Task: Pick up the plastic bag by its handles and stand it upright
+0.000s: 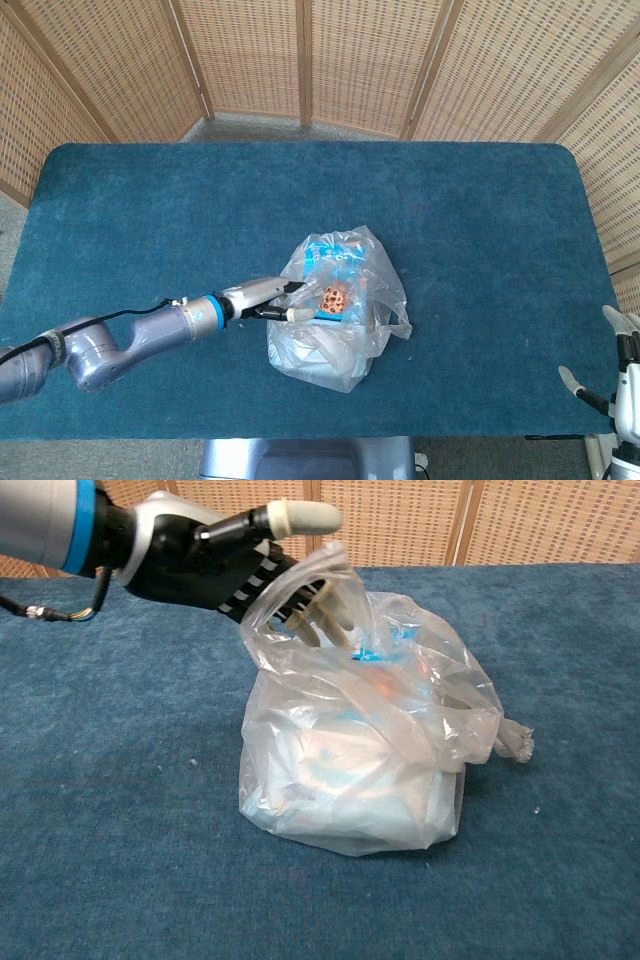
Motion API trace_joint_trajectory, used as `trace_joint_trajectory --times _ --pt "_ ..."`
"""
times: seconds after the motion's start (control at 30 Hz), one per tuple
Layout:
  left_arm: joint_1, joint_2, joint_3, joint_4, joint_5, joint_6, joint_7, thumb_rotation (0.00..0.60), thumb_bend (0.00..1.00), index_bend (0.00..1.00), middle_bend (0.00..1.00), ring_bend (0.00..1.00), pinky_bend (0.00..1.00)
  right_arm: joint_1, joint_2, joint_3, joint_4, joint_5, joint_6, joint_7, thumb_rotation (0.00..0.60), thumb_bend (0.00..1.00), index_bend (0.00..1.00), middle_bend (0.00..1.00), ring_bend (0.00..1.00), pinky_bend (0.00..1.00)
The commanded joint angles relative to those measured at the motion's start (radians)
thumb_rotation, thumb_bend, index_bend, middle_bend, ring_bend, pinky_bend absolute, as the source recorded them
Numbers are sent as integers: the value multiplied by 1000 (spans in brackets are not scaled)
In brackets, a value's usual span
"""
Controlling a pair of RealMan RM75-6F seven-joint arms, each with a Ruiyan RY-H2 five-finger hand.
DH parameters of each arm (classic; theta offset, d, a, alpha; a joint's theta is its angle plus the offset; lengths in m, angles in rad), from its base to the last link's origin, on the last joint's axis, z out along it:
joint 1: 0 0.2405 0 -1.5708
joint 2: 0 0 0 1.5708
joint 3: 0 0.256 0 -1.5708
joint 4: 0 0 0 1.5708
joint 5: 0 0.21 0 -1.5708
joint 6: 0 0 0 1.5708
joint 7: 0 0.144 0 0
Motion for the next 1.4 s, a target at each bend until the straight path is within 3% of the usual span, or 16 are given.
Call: trace_joint_trajectory --times 0.03,0.4,0.63,0.8,1.13,1.4 --pt "-44 -26 -35 13 -27 -46 6 0 46 207 175 133 265 -1 -1 1 4 -1 2 5 600 127 123 208 138 106" --pt "-148 -67 -168 80 -115 -222 -23 0 47 244 219 146 269 -8 -5 1 15 -3 12 28 600 128 122 208 138 108" --pt "-132 -25 -242 78 -151 -267 18 0 46 246 220 147 271 -14 -1 2 19 -2 20 38 600 127 114 208 137 110" --pt "-114 26 -256 73 -160 -275 68 0 71 247 220 147 264 -12 1 3 19 -5 18 42 600 128 113 208 137 110" --pt "-55 -45 -264 25 -227 -108 89 0 95 246 221 147 246 -8 -9 6 28 -7 14 49 600 127 111 208 136 110" --pt "-3 -173 -299 15 -309 -25 -6 0 125 246 221 147 246 -11 -12 7 37 -9 21 60 600 127 111 208 131 111"
